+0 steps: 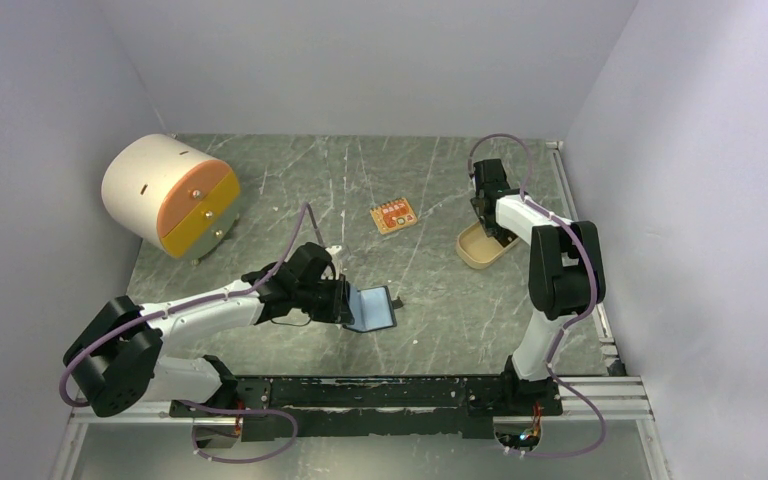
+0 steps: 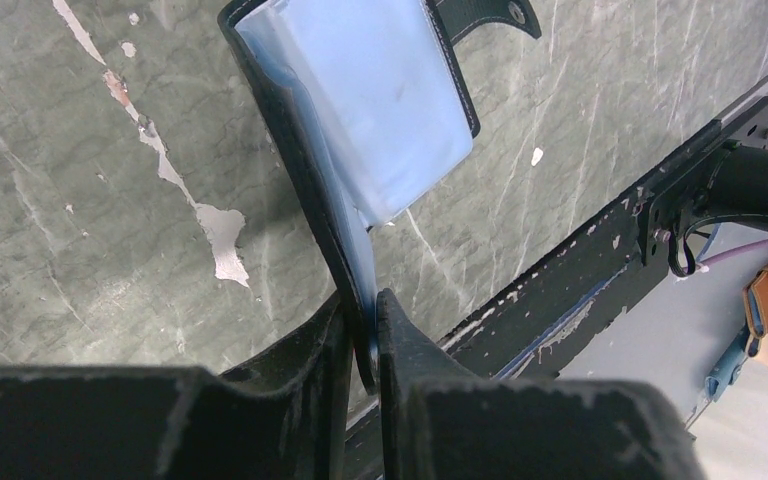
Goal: Put the credit cards into the card holder
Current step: Pick up the credit card from the storage box.
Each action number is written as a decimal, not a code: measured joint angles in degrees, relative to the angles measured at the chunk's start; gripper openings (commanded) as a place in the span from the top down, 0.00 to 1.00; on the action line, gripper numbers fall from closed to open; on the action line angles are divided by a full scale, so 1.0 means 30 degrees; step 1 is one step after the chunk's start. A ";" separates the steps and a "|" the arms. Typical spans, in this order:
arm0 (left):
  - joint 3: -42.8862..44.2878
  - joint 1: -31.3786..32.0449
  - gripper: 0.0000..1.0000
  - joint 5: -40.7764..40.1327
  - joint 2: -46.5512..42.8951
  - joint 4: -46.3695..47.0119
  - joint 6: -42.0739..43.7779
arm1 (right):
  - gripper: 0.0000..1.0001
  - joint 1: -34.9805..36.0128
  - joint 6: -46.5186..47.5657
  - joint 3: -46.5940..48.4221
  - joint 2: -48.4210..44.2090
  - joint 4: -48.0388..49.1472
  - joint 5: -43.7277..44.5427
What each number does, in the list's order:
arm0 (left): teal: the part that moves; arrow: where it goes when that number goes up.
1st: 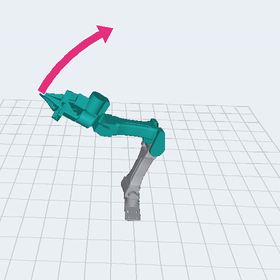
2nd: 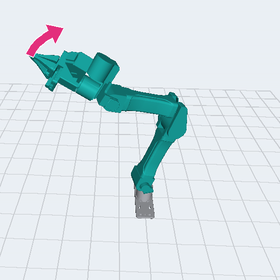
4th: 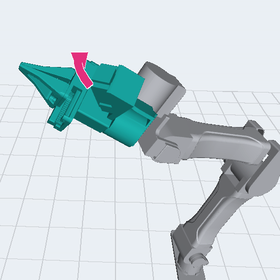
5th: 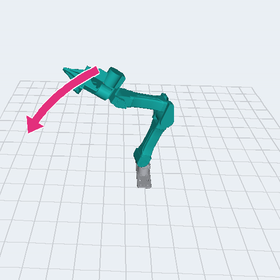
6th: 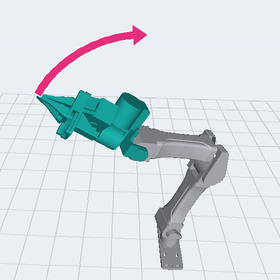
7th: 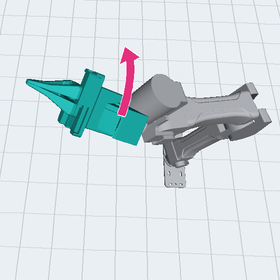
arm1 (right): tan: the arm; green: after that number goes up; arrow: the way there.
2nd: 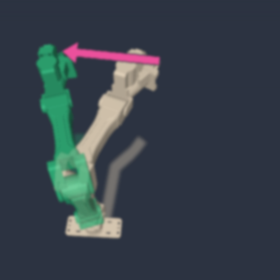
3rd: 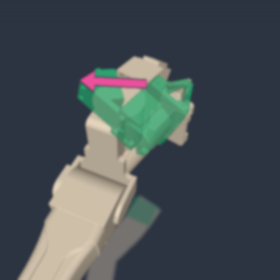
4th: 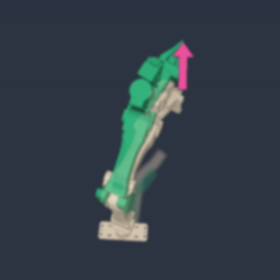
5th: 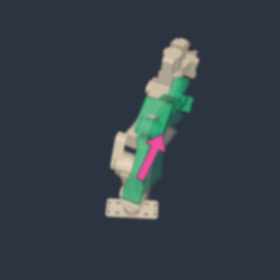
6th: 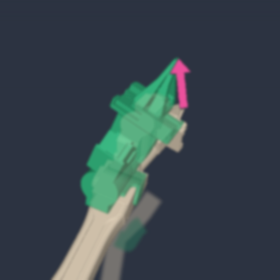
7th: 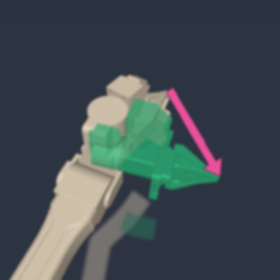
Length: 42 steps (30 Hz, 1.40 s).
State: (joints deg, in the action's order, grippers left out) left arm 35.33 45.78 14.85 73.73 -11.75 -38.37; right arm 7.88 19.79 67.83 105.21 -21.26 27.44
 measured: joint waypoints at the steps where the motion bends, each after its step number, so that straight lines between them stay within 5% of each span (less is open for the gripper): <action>1: 0.0000 0.0000 0.81 0.0000 0.0000 0.0000 0.0007 | 0.48 0.0000 -0.0015 0.0000 0.0000 -0.0007 0.0066; 30: 0.0000 0.0000 0.80 0.0313 0.0036 0.0175 0.0007 | 0.68 -0.0036 -0.0313 0.0401 -0.0568 -0.0525 0.0262; 35: 0.0000 0.0000 0.80 0.0342 0.0051 0.0277 0.0000 | 0.84 -0.0073 -0.0612 0.0430 -0.1078 -0.0962 -0.0197; 42: 0.0000 0.0000 0.72 0.0342 0.0168 0.0284 -0.0102 | 0.93 -0.0022 -0.1435 0.0605 -0.1705 -0.2266 -0.1311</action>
State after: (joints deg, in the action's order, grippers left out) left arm 35.33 45.78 15.88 74.24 -10.90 -38.68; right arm 7.81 15.49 69.65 100.09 -28.05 23.51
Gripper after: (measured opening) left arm 0.231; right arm 0.135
